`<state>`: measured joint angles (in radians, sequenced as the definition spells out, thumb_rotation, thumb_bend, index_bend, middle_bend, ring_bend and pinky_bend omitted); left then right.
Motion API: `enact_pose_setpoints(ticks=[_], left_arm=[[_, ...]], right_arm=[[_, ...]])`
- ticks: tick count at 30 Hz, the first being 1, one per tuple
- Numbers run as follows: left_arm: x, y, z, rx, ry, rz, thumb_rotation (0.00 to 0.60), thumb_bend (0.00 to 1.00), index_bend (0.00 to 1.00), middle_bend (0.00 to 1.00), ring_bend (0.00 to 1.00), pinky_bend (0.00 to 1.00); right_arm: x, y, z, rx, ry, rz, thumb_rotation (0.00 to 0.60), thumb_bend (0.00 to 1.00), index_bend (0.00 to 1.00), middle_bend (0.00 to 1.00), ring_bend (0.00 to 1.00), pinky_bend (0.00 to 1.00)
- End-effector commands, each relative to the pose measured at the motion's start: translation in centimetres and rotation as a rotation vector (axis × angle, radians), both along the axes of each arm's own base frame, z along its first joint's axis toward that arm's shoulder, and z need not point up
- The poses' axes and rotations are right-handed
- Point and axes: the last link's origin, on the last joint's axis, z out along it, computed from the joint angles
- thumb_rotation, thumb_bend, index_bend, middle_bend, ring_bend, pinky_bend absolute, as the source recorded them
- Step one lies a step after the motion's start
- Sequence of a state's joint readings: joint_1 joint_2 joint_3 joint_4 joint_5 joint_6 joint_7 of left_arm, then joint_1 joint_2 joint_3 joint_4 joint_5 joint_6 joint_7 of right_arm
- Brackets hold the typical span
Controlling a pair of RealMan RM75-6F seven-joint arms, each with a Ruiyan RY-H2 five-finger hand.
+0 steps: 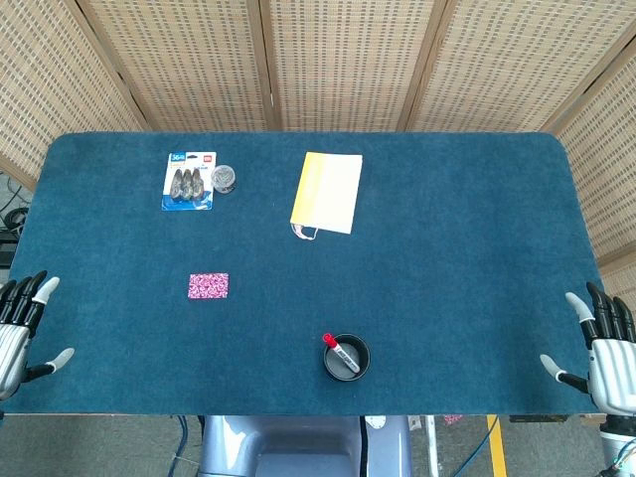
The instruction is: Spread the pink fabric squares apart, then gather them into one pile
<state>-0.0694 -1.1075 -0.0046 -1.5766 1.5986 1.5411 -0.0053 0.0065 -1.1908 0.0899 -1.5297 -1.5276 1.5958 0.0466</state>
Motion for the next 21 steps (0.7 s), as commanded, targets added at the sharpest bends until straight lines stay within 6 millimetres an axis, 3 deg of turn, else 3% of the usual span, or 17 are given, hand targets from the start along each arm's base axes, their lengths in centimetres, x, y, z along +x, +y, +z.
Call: enact_pose_setpoints(ticks=[1, 7, 9, 11, 13, 16, 18, 21], left_arm=[[0.0, 0.0, 0.0, -0.004, 0.000, -0.004, 0.600, 0.00, 0.00, 0.00, 0.00, 0.00], [0.1, 0.2, -0.8, -0.048, 0.008, -0.020, 0.600, 0.00, 0.00, 0.00, 0.00, 0.00], [0.3, 0.5, -1.4, -0.083, 0.004, -0.032, 0.600, 0.06, 0.00, 0.00, 0.00, 0.00], [0.6, 1.2, -2.4, -0.142, -0.020, -0.050, 0.600, 0.25, 0.00, 0.00, 0.00, 0.00], [0.9, 2.2, -3.5, -0.200, -0.025, -0.067, 0.600, 0.58, 0.00, 0.00, 0.00, 0.00], [2.3, 4.7, -6.0, -0.305, -0.014, -0.126, 0.600, 0.92, 0.00, 0.00, 0.00, 0.00], [3.7, 6.3, -8.0, -0.413, -0.035, -0.156, 0.600, 1.00, 0.00, 0.00, 0.00, 0.00], [5.2, 8.3, -10.1, -0.496, -0.026, -0.186, 0.600, 1.00, 0.00, 0.00, 0.00, 0.00]], right_arm=[[0.0, 0.0, 0.0, 0.004, 0.004, 0.004, 0.600, 0.18, 0.10, 0.00, 0.00, 0.00], [0.1, 0.1, -0.1, 0.016, 0.027, 0.019, 0.600, 0.18, 0.02, 0.00, 0.00, 0.00], [0.2, 0.1, -0.1, 0.017, 0.037, 0.025, 0.600, 0.18, 0.02, 0.00, 0.00, 0.00], [0.1, 0.1, -0.1, 0.020, 0.046, 0.029, 0.600, 0.18, 0.01, 0.00, 0.00, 0.00], [0.1, 0.1, -0.1, 0.026, 0.048, 0.029, 0.600, 0.18, 0.00, 0.00, 0.00, 0.00], [0.0, 0.0, -0.1, 0.036, 0.032, 0.023, 0.600, 0.18, 0.00, 0.00, 0.00, 0.00], [-0.1, 0.0, -0.1, 0.042, 0.023, 0.019, 0.600, 0.18, 0.00, 0.00, 0.00, 0.00], [-0.1, -0.1, -0.1, 0.047, 0.008, 0.012, 0.600, 0.18, 0.00, 0.00, 0.00, 0.00]])
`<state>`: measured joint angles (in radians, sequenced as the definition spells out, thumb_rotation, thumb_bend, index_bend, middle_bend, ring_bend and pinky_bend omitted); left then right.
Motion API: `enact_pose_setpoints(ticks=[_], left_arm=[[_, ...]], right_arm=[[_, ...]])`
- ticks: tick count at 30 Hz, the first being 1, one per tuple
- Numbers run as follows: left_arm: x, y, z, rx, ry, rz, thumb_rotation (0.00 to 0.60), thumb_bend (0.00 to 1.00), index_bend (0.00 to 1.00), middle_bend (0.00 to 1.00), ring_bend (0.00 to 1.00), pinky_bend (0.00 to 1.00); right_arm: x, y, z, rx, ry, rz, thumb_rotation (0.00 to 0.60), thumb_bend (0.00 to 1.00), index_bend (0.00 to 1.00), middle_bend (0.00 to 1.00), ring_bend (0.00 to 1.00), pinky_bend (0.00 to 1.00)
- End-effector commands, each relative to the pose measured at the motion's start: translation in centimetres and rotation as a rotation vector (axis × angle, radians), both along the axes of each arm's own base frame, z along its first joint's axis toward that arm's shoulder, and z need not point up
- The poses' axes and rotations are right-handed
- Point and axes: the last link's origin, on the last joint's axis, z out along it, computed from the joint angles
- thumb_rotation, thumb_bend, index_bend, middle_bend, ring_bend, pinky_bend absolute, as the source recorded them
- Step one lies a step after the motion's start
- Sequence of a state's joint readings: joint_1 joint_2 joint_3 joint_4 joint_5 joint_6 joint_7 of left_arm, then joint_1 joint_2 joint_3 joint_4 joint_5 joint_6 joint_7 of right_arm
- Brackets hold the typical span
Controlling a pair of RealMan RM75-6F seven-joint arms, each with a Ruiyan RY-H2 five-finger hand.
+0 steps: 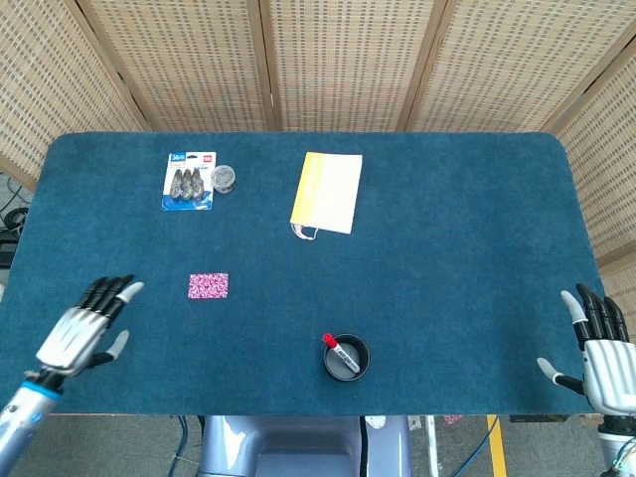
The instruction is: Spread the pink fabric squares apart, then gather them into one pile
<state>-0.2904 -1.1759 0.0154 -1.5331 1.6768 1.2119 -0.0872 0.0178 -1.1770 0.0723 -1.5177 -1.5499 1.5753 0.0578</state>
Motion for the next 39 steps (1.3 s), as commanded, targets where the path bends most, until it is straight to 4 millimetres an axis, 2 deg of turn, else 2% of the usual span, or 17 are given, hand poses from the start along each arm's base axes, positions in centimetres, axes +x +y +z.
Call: enact_pose_setpoints(ticks=[1, 8, 14, 22, 28, 39], left_arm=[[2.9, 3.4, -4.1, -0.164, -0.011, -0.060, 0.600, 1.00, 0.00, 0.00, 0.00, 0.00], [4.7, 6.2, -7.5, -0.283, -0.066, 0.030, 0.600, 1.00, 0.00, 0.00, 0.00, 0.00], [4.5, 7.1, -9.5, -0.321, -0.085, 0.087, 0.600, 1.00, 0.00, 0.00, 0.00, 0.00], [4.2, 8.2, -10.9, -0.338, -0.095, 0.122, 0.600, 1.00, 0.00, 0.00, 0.00, 0.00], [3.9, 8.2, -11.4, -0.359, -0.067, 0.138, 0.600, 1.00, 0.00, 0.00, 0.00, 0.00], [3.0, 6.7, -11.6, -0.389, -0.033, 0.146, 0.600, 1.00, 0.00, 0.00, 0.00, 0.00]], right_arm=[[-0.1, 0.0, 0.1, 0.005, -0.013, -0.007, 0.600, 0.18, 0.00, 0.00, 0.00, 0.00], [-0.3, -0.1, 0.2, 0.017, -0.037, -0.019, 0.600, 0.18, 0.00, 0.00, 0.00, 0.00], [-0.3, -0.1, 0.2, 0.024, -0.045, -0.025, 0.600, 0.18, 0.00, 0.00, 0.00, 0.00], [-0.2, -0.1, 0.2, 0.020, -0.045, -0.027, 0.600, 0.18, 0.00, 0.00, 0.00, 0.00], [-0.2, -0.1, 0.2, 0.018, -0.051, -0.028, 0.600, 0.18, 0.00, 0.00, 0.00, 0.00], [-0.2, -0.1, 0.2, 0.018, -0.052, -0.030, 0.600, 0.18, 0.00, 0.00, 0.00, 0.00]])
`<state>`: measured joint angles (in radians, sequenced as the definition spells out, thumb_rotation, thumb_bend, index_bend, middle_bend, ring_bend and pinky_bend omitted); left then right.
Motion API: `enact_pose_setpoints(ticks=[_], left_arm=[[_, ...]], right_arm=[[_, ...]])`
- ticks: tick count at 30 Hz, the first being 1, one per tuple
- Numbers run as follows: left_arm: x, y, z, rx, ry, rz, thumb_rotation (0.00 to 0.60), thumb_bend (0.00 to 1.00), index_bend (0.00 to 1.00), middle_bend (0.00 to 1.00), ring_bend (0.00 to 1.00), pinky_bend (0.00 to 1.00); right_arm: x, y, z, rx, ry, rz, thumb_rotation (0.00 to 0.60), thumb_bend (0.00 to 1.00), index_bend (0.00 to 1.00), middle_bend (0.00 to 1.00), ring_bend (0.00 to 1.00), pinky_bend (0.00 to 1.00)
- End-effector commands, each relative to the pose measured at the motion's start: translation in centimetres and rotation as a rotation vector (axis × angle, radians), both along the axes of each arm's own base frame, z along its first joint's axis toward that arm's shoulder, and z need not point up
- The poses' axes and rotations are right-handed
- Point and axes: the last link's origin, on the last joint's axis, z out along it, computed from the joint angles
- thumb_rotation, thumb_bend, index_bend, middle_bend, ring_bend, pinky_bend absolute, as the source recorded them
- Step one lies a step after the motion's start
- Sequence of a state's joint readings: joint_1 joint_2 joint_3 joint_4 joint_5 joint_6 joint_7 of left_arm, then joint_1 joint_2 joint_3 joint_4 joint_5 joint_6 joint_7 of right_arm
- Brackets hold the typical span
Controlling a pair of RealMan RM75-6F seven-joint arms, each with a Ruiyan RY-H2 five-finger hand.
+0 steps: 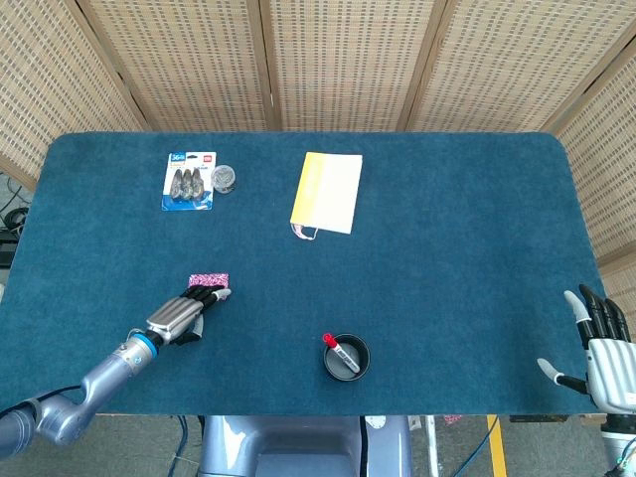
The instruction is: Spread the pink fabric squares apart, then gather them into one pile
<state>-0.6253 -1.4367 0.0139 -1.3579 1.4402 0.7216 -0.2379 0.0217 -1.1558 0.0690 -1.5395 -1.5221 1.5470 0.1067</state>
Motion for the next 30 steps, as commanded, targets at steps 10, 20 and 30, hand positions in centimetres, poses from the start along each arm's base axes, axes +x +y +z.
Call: enact_pose_setpoints(ticks=[10, 20, 30], left_arm=[[-0.9, -3.4, 0.2, -0.065, 0.026, -0.036, 0.600, 1.00, 0.00, 0.00, 0.00, 0.00], [-0.8, -5.4, 0.7, -0.095, 0.042, -0.062, 0.600, 1.00, 0.00, 0.00, 0.00, 0.00], [-0.5, -6.8, 0.9, -0.144, 0.050, -0.069, 0.600, 1.00, 0.00, 0.00, 0.00, 0.00]], right_arm=[[0.0, 0.0, 0.0, 0.001, 0.001, -0.002, 0.600, 0.18, 0.00, 0.00, 0.00, 0.00], [0.0, 0.0, 0.0, 0.001, 0.001, -0.003, 0.600, 0.18, 0.00, 0.00, 0.00, 0.00], [0.0, 0.0, 0.0, 0.002, 0.002, -0.004, 0.600, 0.18, 0.00, 0.00, 0.00, 0.00]])
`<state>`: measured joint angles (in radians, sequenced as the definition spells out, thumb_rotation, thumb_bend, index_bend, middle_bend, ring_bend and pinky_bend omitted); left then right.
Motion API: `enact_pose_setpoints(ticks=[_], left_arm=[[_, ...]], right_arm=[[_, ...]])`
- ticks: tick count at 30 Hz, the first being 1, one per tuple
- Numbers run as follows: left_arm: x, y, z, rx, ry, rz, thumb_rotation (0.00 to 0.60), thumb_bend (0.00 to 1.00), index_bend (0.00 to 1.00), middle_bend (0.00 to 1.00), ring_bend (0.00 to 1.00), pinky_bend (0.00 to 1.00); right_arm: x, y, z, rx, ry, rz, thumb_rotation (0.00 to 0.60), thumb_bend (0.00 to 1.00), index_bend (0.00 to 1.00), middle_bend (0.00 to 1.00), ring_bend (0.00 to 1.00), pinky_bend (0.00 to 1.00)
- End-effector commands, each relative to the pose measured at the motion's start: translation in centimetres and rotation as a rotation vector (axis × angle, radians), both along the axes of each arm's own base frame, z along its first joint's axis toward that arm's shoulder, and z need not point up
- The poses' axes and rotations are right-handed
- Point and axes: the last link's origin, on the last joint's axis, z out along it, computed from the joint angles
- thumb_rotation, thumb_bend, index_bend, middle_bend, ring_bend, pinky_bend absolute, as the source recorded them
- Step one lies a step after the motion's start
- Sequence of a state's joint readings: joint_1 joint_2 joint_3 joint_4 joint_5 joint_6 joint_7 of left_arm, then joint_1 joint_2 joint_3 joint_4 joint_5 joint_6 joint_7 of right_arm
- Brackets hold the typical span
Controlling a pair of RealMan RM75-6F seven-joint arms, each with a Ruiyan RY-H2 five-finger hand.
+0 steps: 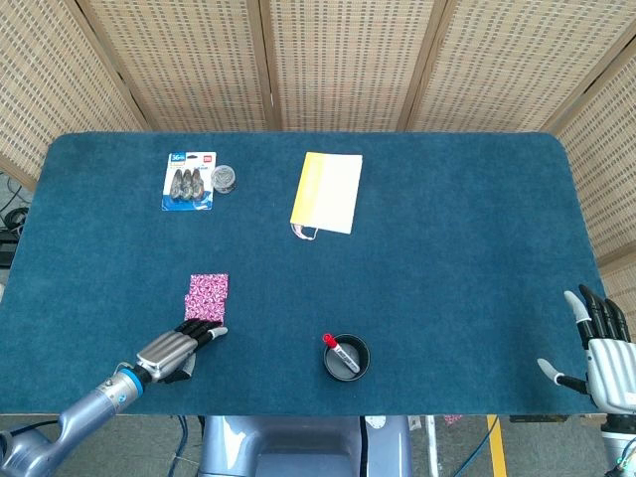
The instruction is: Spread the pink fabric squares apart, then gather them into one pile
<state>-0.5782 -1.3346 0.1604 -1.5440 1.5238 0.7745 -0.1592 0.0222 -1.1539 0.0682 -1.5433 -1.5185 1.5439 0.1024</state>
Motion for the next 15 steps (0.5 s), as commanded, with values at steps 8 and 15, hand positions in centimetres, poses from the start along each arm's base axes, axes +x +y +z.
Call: enact_pose_setpoints(ticks=[8, 15], left_arm=[[0.8, -1.6, 0.4, -0.050, 0.009, -0.028, 0.600, 1.00, 0.00, 0.00, 0.00, 0.00], [1.3, -2.5, 0.6, -0.076, 0.019, -0.045, 0.600, 1.00, 0.00, 0.00, 0.00, 0.00]], right_arm=[[0.0, 0.0, 0.0, 0.001, -0.001, -0.001, 0.600, 0.18, 0.00, 0.00, 0.00, 0.00], [0.0, 0.0, 0.0, 0.001, -0.002, -0.001, 0.600, 0.18, 0.00, 0.00, 0.00, 0.00]])
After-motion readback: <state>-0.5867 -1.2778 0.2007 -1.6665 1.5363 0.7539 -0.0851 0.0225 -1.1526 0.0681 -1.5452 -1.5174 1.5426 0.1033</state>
